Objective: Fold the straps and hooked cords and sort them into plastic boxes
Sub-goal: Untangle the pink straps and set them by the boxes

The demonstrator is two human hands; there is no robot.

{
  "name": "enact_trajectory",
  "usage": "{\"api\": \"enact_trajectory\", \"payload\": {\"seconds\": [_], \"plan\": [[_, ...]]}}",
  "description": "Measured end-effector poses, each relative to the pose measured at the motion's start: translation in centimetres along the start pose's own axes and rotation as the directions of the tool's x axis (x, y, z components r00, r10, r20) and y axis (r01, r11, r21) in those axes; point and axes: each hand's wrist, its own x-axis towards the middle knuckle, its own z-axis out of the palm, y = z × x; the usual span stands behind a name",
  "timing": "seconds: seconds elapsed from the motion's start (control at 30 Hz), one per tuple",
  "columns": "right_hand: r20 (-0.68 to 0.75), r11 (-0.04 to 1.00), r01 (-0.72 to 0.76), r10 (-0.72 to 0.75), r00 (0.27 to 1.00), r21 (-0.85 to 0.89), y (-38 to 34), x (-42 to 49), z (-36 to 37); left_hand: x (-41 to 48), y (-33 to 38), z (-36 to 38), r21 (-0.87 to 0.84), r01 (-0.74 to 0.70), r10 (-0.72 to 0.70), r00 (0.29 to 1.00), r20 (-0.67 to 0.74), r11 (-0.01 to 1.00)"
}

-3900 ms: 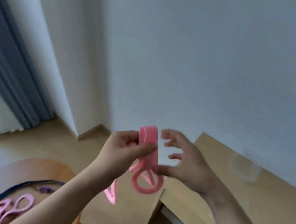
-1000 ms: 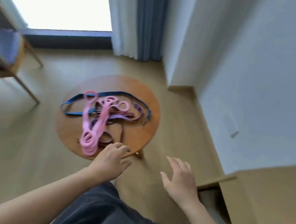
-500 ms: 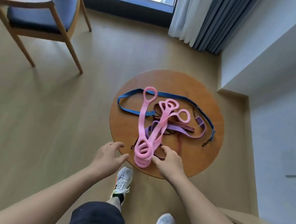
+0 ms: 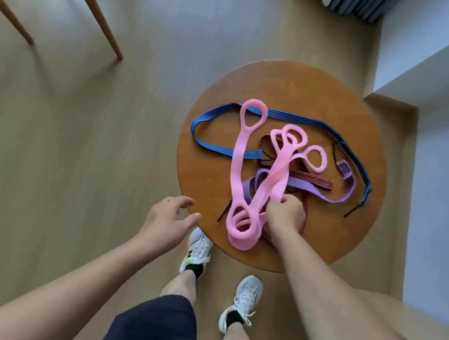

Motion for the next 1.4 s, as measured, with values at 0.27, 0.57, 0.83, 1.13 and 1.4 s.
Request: {"api": "enact_trajectory", "payload": {"seconds": [0.27,0.57,0.83,1.13,1.4], "plan": [[-0.223,0.812,0.583,-0.563,0.796,0.032,-1.6,-7.9,-6.0,0.8,10.8,0.9,-0.390,-0.121,0.184,0.974,0.131,0.913],[-0.152,0.573,0.815,-0.801,0.578,0.080,-2.4,-9.5,-10.4,0.1,17.5,-2.1,-0.647,0.155,0.171,0.895,0.412,0.747],[0.140,0.989,0.103,-0.117,0.983,0.106,-1.2,-2.2,-4.5,1.1,14.3,-6.4,-0.703,0.055,0.038,0.993,0.115,0.709],[0.299,0.978,-0.170,0.126,0.946,0.124,-2.1,0.4,4.4,2.5,9.9,-7.6,-0.634,0.038,-0.056,0.998,-0.008,0.772],[0.034,0.986,0.154,-0.152,0.988,-0.070,-3.0,-3.0,-1.9,0.6,10.9,-6.3,-0.543,0.044,-0.009,0.998,0.066,0.839]]}}
